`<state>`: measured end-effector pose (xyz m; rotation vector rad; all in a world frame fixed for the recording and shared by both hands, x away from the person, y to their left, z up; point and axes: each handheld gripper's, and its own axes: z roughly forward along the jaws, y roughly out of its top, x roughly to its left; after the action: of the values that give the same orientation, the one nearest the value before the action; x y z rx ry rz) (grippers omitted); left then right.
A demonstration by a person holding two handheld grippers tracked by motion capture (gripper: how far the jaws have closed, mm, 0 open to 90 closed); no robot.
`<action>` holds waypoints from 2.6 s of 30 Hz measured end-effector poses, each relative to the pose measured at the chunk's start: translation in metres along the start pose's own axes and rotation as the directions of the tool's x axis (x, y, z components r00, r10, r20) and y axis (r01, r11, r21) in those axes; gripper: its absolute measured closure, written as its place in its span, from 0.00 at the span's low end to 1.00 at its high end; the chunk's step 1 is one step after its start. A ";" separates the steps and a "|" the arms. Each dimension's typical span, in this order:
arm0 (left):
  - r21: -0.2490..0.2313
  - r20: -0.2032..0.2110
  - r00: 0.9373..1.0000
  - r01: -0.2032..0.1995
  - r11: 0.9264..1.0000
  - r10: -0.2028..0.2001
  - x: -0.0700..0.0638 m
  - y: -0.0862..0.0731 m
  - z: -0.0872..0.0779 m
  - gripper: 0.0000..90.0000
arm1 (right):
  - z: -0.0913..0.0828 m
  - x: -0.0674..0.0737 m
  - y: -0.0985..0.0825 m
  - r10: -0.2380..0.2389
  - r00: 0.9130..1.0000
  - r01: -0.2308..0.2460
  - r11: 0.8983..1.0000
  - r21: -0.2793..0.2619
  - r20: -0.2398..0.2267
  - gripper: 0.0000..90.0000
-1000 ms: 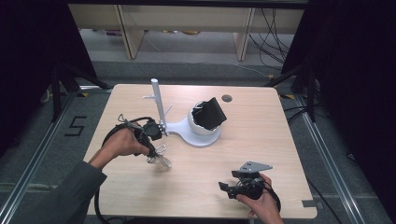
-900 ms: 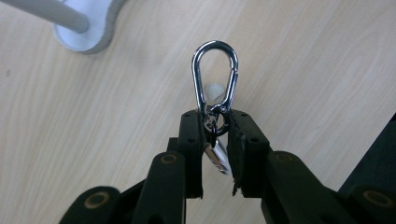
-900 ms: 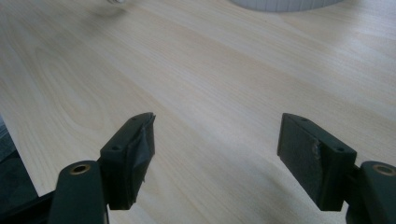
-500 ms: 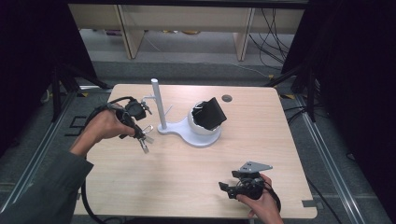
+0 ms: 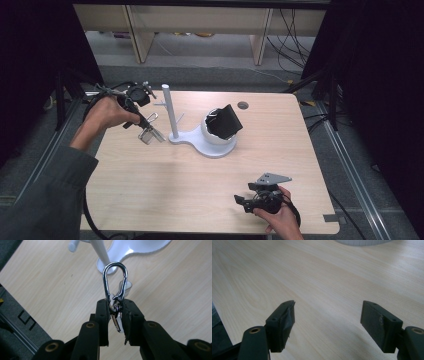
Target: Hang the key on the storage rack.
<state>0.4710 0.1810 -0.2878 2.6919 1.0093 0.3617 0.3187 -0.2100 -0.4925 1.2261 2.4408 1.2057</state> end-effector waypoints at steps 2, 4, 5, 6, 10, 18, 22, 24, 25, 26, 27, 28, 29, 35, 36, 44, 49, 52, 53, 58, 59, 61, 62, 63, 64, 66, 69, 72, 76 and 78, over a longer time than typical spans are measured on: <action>-0.014 -0.007 1.000 0.014 1.000 -0.014 0.004 0.003 -0.004 0.84 | 0.000 0.001 -0.001 0.001 1.000 -0.001 1.000 -0.004 0.001 0.32; -0.030 -0.011 0.999 0.029 0.999 -0.030 0.008 0.005 -0.006 0.84 | 0.000 0.001 0.000 0.014 1.000 -0.014 1.000 0.004 -0.003 0.32; -0.022 -0.014 0.999 0.032 0.999 -0.032 0.009 0.007 -0.007 0.84 | 0.000 0.002 0.000 0.024 1.000 -0.024 1.000 0.007 -0.002 0.32; -0.018 -0.023 0.999 0.034 0.999 -0.035 0.011 0.008 -0.007 0.84 | 0.000 0.001 0.000 0.007 1.000 -0.007 1.000 0.004 -0.004 0.32; -0.022 -0.026 0.998 0.064 0.998 -0.064 0.019 0.012 -0.007 0.84 | 0.000 0.001 0.000 0.005 1.000 -0.005 1.000 0.000 -0.004 0.32; -0.059 -0.028 0.996 0.084 0.995 -0.086 0.032 0.017 -0.005 0.84 | 0.001 0.001 0.000 -0.005 1.000 0.005 1.000 0.002 -0.005 0.32; -0.051 -0.022 0.997 0.073 0.996 -0.075 0.029 0.020 0.002 0.84 | 0.002 0.000 0.000 -0.014 1.000 0.014 1.000 0.003 -0.011 0.32; -0.050 -0.017 0.996 0.082 0.995 -0.083 0.027 0.021 0.004 0.84 | 0.001 0.001 0.000 -0.006 1.000 0.006 1.000 0.007 -0.006 0.32; -0.049 -0.018 0.996 0.081 0.996 -0.082 0.026 0.022 0.005 0.84 | 0.002 0.001 0.000 -0.005 1.000 0.005 1.000 0.013 -0.008 0.32; -0.044 -0.015 0.997 0.079 0.996 -0.079 0.026 0.023 0.006 0.84 | 0.001 0.001 0.000 0.001 1.000 -0.001 1.000 0.015 -0.009 0.32; -0.038 -0.008 0.995 0.095 0.995 -0.095 0.024 0.024 0.007 0.84 | 0.001 0.001 0.000 -0.003 1.000 0.003 1.000 0.008 -0.008 0.32; -0.043 -0.016 0.997 0.080 0.996 -0.081 0.025 0.025 0.008 0.84 | 0.001 0.001 0.000 -0.004 1.000 0.005 1.000 0.007 -0.005 0.32; -0.042 -0.017 0.997 0.079 0.996 -0.080 0.026 0.026 0.009 0.84 | 0.001 0.001 0.000 -0.004 1.000 0.004 1.000 0.006 -0.007 0.32; -0.029 -0.032 0.996 0.084 0.996 -0.085 0.027 0.029 0.014 0.83 | 0.001 0.002 0.000 -0.009 1.000 0.009 1.000 0.004 -0.009 0.32; -0.036 -0.034 0.995 0.091 0.995 -0.093 0.027 0.029 0.015 0.83 | 0.001 0.001 0.000 -0.016 1.000 0.016 1.000 0.005 -0.014 0.32; -0.027 -0.021 0.995 0.093 0.995 -0.093 0.026 0.031 0.020 0.84 | 0.002 0.001 0.000 -0.008 0.999 0.008 1.000 -0.001 -0.032 0.32; -0.023 -0.020 0.995 0.098 0.995 -0.098 0.028 0.030 0.025 0.83 | 0.001 0.001 0.000 -0.009 1.000 0.009 1.000 0.009 -0.012 0.32; -0.018 -0.020 0.995 0.100 0.995 -0.100 0.028 0.029 0.027 0.83 | 0.001 0.001 0.000 -0.017 1.000 0.017 1.000 0.003 -0.014 0.32; -0.021 -0.018 0.994 0.105 0.994 -0.105 0.029 0.029 0.027 0.83 | 0.001 0.001 0.000 -0.016 1.000 0.017 1.000 0.004 -0.015 0.32; -0.021 -0.015 0.994 0.104 0.994 -0.104 0.030 0.028 0.029 0.83 | 0.002 0.001 0.000 -0.016 1.000 0.016 1.000 0.004 -0.014 0.32; -0.022 -0.017 0.994 0.104 0.994 -0.105 0.030 0.028 0.029 0.83 | 0.002 0.001 0.000 -0.016 1.000 0.016 1.000 0.004 -0.016 0.32; -0.023 -0.014 0.994 0.106 0.994 -0.107 0.029 0.029 0.030 0.83 | 0.001 0.001 0.000 -0.008 1.000 0.008 1.000 0.002 -0.013 0.32; -0.023 -0.013 0.994 0.108 0.994 -0.108 0.029 0.029 0.030 0.83 | 0.002 0.001 0.000 -0.009 0.999 0.009 1.000 -0.003 -0.033 0.32; -0.018 -0.015 0.994 0.105 0.994 -0.105 0.029 0.029 0.031 0.83 | 0.002 0.001 0.000 -0.011 1.000 0.011 1.000 0.003 -0.027 0.32; -0.021 -0.014 0.994 0.105 0.994 -0.106 0.030 0.029 0.031 0.83 | 0.002 0.001 0.000 -0.011 1.000 0.011 1.000 0.008 -0.023 0.32; -0.018 -0.015 0.995 0.102 0.995 -0.102 0.030 0.030 0.033 0.83 | 0.002 0.001 0.000 -0.009 1.000 0.009 1.000 0.007 -0.028 0.32; -0.005 -0.006 0.995 0.102 0.995 -0.102 0.028 0.031 0.034 0.82 | 0.002 0.001 0.000 -0.007 0.999 0.007 1.000 0.000 -0.035 0.32; -0.018 0.005 0.994 0.112 0.994 -0.112 0.029 0.032 0.033 0.80 | 0.000 0.001 0.000 -0.007 1.000 0.007 1.000 0.004 -0.007 0.32; -0.022 0.009 0.993 0.118 0.993 -0.118 0.027 0.030 0.031 0.74 | 0.000 0.001 0.000 -0.001 1.000 0.002 1.000 0.009 -0.012 0.32; -0.036 -0.002 0.991 0.131 0.991 -0.131 0.028 0.028 0.029 0.71 | 0.001 0.001 0.000 -0.009 1.000 0.009 1.000 0.003 -0.008 0.32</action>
<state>0.5172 0.1754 -0.3022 2.5769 1.1627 0.3569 0.3185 -0.2091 -0.4930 1.2119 2.4519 1.2080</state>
